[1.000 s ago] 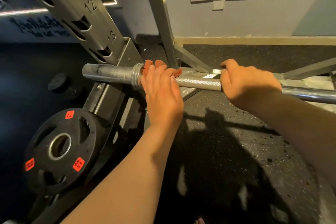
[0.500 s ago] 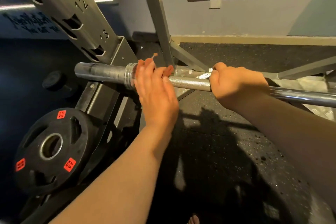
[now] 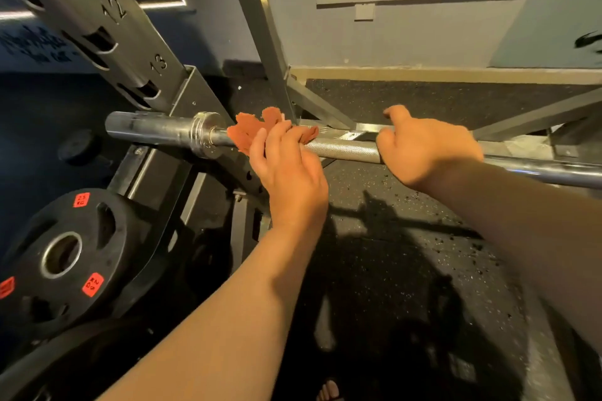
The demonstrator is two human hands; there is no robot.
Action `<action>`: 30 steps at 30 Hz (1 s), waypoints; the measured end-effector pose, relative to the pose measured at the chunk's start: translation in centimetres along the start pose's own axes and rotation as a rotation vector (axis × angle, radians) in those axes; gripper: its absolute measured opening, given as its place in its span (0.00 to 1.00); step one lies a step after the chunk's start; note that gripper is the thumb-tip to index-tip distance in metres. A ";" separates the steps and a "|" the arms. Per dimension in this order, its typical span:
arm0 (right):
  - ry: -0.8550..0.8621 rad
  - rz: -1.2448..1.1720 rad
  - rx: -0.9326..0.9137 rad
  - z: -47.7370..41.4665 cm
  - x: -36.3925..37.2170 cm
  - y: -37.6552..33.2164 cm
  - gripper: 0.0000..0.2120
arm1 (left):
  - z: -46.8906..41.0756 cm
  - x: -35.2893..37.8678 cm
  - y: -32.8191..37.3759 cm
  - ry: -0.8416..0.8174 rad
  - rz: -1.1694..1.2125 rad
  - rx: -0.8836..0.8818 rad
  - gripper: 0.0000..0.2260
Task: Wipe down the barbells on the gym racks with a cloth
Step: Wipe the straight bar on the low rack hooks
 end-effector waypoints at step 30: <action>0.127 -0.424 -0.107 8.7 -1.3 0.0 0.18 | 6.6 -2.9 8.4 -0.381 0.140 -0.145 0.17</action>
Point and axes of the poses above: each hand's wrist, its own z-axis away from the middle knuckle, its own x-axis out of the palm, y = z × x, the point moved 4 cm from there along -z, towards the middle knuckle, and after that the axes turned 5 degrees about y, right-handed, at the moved point
